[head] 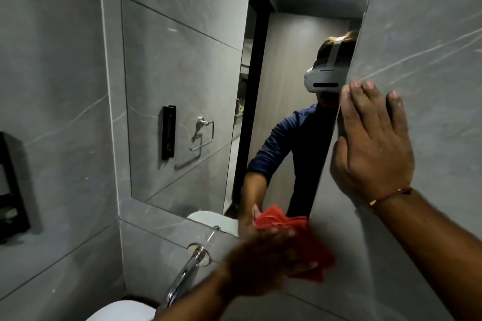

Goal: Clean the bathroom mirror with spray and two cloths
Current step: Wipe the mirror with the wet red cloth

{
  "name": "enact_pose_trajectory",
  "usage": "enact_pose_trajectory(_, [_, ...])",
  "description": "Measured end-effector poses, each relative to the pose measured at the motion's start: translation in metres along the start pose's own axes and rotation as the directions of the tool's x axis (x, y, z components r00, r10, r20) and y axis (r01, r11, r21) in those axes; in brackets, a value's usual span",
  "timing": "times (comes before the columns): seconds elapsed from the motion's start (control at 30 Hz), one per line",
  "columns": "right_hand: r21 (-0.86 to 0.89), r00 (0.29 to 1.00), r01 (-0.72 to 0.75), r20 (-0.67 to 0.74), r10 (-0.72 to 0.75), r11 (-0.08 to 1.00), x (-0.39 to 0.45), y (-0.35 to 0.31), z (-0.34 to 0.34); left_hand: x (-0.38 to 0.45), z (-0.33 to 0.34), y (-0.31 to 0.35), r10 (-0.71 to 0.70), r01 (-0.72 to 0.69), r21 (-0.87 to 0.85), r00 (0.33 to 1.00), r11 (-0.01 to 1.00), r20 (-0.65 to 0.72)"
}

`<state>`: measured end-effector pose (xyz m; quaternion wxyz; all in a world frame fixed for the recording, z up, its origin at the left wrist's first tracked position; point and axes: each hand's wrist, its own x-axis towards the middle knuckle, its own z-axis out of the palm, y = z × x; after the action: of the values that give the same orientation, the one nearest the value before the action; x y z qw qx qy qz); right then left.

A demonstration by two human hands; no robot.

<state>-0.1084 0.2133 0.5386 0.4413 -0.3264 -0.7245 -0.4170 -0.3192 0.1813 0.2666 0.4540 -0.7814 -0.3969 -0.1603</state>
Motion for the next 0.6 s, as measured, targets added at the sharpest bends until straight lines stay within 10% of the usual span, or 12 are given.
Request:
enact_pose_trajectory(0.2, [-0.025, 0.997, 0.007, -0.072, -0.009, 1.0, 0.001, 0.0, 0.006, -0.098, -0.001, -0.113, -0.13, 0.124, 0.069, 0.987, 0.99, 0.098])
enact_pose_trajectory(0.33, [-0.043, 0.997, -0.009, -0.073, 0.005, 0.999, 0.001, -0.002, 0.007, -0.152, -0.004, -0.155, -0.49, 0.498, -0.063, 0.864, 0.865, 0.115])
enact_pose_trajectory(0.47, [-0.067, 0.996, 0.006, -0.092, -0.012, 0.998, 0.001, -0.001, 0.009, -0.168, -0.004, -0.171, -0.916, 0.855, -0.412, 0.387, 0.314, 0.103])
enact_pose_trajectory(0.6, [-0.06, 0.996, -0.002, -0.095, -0.004, 0.998, 0.0, 0.0, 0.009, -0.137, -0.011, -0.179, -0.97, 0.803, -0.555, -0.121, -0.22, 0.209])
